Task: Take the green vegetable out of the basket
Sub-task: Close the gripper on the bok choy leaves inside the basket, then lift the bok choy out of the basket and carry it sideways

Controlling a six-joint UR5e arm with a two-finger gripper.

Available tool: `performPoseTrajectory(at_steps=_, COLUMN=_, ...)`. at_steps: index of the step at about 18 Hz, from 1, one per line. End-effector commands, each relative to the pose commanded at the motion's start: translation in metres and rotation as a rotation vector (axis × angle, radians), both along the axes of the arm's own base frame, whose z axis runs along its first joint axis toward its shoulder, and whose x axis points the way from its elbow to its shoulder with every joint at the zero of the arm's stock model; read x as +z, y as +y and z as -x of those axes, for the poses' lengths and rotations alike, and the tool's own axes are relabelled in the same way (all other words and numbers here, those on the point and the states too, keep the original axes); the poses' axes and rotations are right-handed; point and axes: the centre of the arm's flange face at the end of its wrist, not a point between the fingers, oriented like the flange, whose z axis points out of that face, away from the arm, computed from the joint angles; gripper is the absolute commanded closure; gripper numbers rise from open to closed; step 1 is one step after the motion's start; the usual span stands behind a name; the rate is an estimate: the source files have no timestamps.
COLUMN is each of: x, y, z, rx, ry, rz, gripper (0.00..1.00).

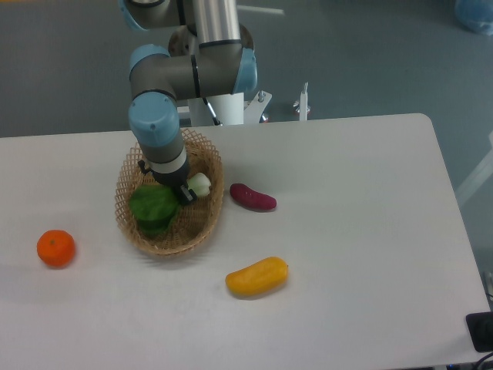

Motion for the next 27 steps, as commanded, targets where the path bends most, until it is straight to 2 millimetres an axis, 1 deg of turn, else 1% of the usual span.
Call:
performPoseTrajectory(at_steps=3, x=0.009, y=0.002, z=0.007, rx=0.012, ry=0.011, rz=-0.017, gripper=0.67)
performPoseTrajectory(at_steps=5, x=0.02, y=0.003, z=0.02, rx=0.032, ry=0.017, rz=-0.04, gripper=0.67)
performPoseTrajectory(at_steps=6, x=0.025, y=0.005, z=0.031, rx=0.046, ry=0.01, rz=-0.059, gripper=0.67)
performPoseTrajectory(at_steps=8, x=0.039, y=0.005, z=0.057, rx=0.086, ry=-0.002, rz=-0.106, gripper=0.67)
performPoseTrajectory(at_steps=10, x=0.057, y=0.002, z=0.093, rx=0.128, ry=-0.008, rz=-0.135, gripper=0.66)
performPoseTrajectory(at_steps=12, x=0.074, y=-0.007, z=0.13, rx=0.128, ry=-0.003, rz=-0.134, gripper=0.66)
performPoseTrajectory(at_steps=14, x=0.087, y=-0.018, z=0.169, rx=0.135, ry=0.003, rz=-0.143, gripper=0.65)
performPoseTrajectory(at_steps=15, x=0.091, y=-0.02, z=0.185, rx=0.148, ry=0.005, rz=-0.15, gripper=0.65)
performPoseTrajectory(at_steps=17, x=0.086, y=-0.026, z=0.219, rx=0.188, ry=0.004, rz=-0.15, gripper=0.64)
performPoseTrajectory(at_steps=19, x=0.084, y=-0.027, z=0.252, rx=0.22, ry=0.005, rz=-0.162, gripper=0.63)
performPoseTrajectory(at_steps=21, x=0.086, y=-0.023, z=0.275, rx=0.236, ry=0.01, rz=-0.18, gripper=0.63)
performPoseTrajectory(at_steps=25, x=0.091, y=-0.01, z=0.313, rx=0.249, ry=0.017, rz=-0.18, gripper=0.64)
performPoseTrajectory(at_steps=26, x=0.09, y=-0.01, z=0.324, rx=0.256, ry=0.013, rz=-0.173, gripper=0.64)
performPoseTrajectory(at_steps=27, x=0.091, y=-0.013, z=0.337, rx=0.262, ry=0.014, rz=-0.174, gripper=0.64)
